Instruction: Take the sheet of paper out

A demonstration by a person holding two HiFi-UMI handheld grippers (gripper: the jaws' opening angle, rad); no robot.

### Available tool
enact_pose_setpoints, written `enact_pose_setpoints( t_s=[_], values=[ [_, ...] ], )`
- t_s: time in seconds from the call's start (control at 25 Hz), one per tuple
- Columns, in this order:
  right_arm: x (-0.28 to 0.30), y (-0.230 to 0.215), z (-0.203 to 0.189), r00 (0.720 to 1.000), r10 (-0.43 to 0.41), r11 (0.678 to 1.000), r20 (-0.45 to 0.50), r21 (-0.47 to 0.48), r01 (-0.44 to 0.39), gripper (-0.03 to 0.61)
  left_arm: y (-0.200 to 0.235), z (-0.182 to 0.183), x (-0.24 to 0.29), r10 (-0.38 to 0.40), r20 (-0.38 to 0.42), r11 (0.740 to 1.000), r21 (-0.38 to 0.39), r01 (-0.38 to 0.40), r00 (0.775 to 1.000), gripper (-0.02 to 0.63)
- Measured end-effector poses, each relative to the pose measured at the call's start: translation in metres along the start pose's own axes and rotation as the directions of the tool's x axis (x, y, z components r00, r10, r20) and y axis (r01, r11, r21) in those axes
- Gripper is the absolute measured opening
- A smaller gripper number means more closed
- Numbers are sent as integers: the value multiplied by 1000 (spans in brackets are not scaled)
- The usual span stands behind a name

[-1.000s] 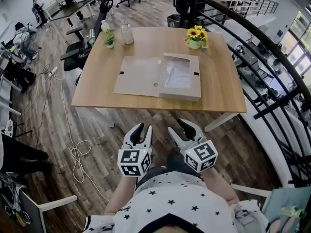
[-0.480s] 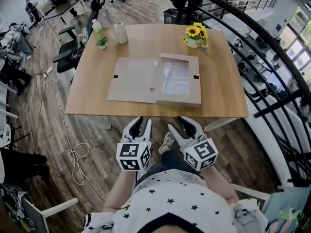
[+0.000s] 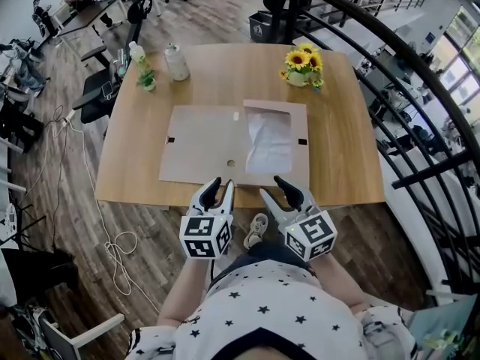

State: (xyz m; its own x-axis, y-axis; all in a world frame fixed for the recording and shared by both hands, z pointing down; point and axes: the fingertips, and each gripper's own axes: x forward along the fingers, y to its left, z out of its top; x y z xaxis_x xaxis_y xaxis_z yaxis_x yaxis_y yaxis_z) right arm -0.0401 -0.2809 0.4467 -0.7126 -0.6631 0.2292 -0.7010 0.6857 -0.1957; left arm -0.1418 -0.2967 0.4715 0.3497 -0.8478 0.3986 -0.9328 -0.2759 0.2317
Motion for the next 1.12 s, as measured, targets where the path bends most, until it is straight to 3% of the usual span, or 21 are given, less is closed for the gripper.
enact_pose_setpoints(
  t_s=[0.64, 1.12],
  values=[
    [54, -93, 13, 999, -32, 999, -36, 35, 33, 155, 3, 17, 126, -77, -129, 996, 24, 81, 989, 104],
    [79, -137, 7, 996, -54, 995, -65, 81, 59, 155, 7, -9, 195, -115, -323, 988, 59, 141, 939, 104]
  ],
)
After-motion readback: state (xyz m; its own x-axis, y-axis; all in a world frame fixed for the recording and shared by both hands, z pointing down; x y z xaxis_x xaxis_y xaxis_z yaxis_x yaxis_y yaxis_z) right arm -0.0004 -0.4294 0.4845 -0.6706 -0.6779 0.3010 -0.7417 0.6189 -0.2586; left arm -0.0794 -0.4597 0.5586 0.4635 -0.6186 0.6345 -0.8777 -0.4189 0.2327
